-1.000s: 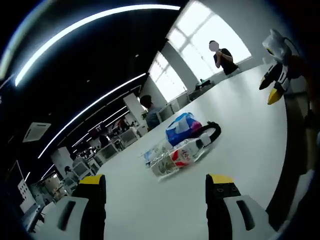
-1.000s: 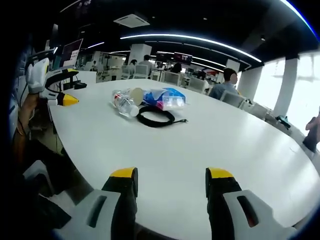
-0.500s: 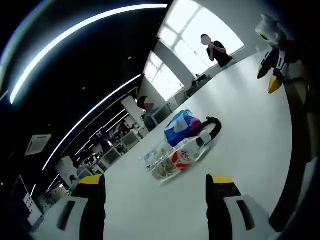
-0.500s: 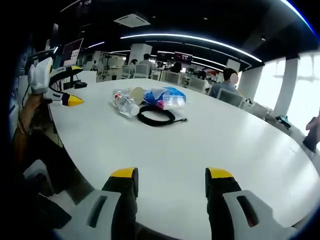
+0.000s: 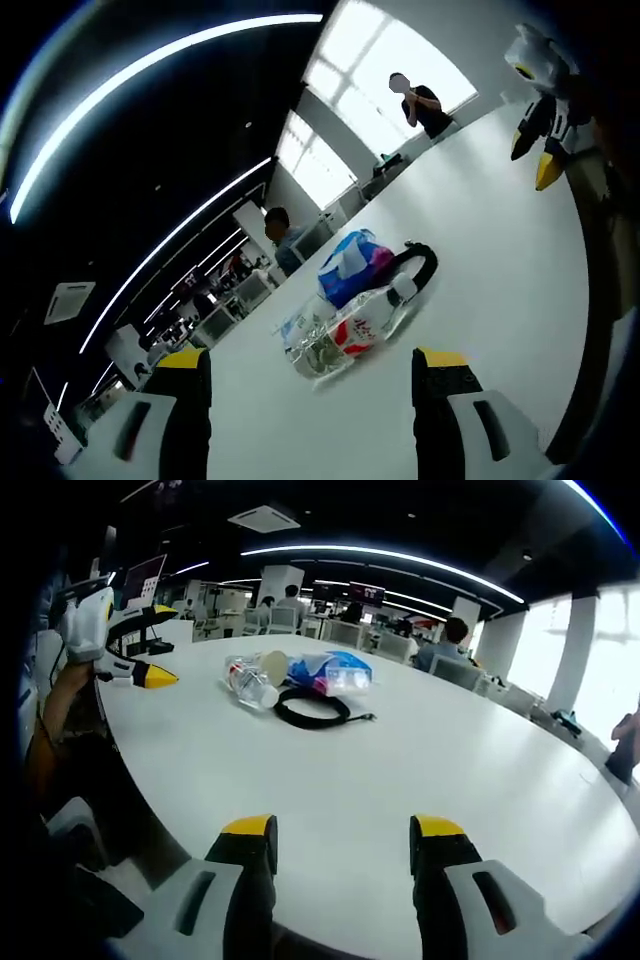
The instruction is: Arrange the tabletop items into an orderly group along one side of the table until the central work area is clear of visible clutter.
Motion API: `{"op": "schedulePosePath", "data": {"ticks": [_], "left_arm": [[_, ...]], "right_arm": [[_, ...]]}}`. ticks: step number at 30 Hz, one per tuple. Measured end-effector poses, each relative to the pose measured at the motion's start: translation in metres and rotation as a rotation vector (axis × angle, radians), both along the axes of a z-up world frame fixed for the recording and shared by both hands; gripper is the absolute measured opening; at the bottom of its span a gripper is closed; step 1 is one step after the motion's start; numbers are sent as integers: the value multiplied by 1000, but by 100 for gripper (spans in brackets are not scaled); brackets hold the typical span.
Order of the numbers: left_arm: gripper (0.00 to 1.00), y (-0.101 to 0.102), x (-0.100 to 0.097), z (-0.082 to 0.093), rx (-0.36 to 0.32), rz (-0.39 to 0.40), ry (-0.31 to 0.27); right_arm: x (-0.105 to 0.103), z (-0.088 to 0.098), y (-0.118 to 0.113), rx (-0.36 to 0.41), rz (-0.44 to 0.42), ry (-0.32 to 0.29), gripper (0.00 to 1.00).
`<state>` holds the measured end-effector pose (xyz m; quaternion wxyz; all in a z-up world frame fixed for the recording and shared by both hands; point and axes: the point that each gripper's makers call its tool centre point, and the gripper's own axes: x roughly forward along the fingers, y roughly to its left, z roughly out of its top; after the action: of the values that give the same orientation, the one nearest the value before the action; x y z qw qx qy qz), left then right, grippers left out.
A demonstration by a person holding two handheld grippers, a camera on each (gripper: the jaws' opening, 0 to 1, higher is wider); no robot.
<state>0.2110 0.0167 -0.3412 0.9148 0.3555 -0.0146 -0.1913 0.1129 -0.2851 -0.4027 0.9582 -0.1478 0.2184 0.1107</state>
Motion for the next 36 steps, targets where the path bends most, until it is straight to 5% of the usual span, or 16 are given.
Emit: {"op": "schedulePosePath", "data": {"ticks": [36], "left_arm": [[82,-39,15,0,104,-51,-33]], "right_arm": [[-3,0,-7,0,-14,-4,51]]}}
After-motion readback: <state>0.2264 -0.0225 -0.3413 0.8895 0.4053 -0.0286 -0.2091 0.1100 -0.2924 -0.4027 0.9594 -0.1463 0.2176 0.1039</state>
